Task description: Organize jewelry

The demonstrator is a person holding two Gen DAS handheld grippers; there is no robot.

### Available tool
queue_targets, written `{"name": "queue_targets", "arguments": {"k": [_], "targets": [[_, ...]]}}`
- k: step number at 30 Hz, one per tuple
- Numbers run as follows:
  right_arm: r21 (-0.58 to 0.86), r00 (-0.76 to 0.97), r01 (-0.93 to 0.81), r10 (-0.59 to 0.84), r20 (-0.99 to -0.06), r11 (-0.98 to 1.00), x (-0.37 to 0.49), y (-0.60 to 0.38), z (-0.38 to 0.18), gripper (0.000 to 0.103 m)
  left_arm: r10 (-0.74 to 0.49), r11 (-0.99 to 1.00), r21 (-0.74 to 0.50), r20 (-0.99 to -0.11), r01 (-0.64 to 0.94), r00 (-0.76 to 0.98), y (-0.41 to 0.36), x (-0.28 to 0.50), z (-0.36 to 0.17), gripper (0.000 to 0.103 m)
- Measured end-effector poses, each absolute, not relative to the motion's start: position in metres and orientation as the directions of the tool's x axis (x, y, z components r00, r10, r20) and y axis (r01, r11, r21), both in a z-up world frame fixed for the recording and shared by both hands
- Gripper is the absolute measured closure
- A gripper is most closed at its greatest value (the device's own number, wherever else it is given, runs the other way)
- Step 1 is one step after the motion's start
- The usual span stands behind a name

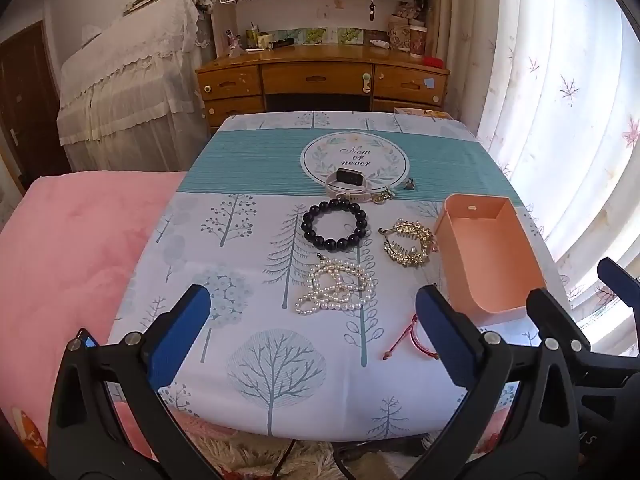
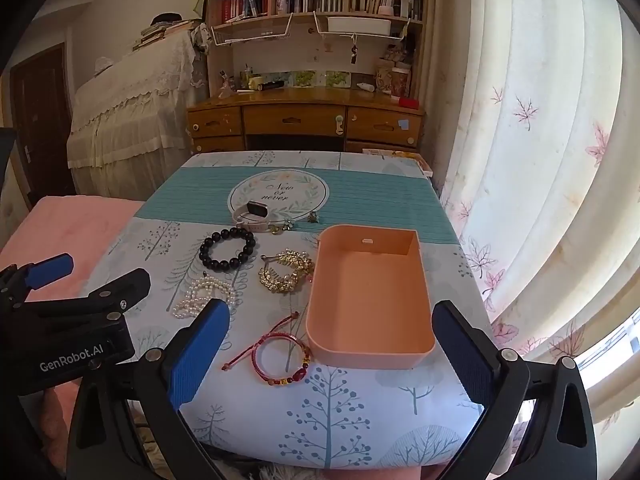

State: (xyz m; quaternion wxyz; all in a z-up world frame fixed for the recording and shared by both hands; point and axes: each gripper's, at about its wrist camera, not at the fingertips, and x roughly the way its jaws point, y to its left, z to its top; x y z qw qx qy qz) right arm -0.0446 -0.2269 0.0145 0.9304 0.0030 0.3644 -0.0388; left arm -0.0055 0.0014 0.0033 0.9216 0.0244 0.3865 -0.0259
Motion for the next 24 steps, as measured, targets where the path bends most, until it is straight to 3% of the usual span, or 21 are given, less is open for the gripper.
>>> {"name": "queue_targets", "arguments": {"k": [24], "targets": [[-0.021,0.736,0.071,-0.066,-0.674,0.997,-0.045,-0.2227,0.0162,0.001,-0.022,0.997,0.036,-0.703,0.066,0.711,0.0008,-0.0089,0.0059,0.002]]}}
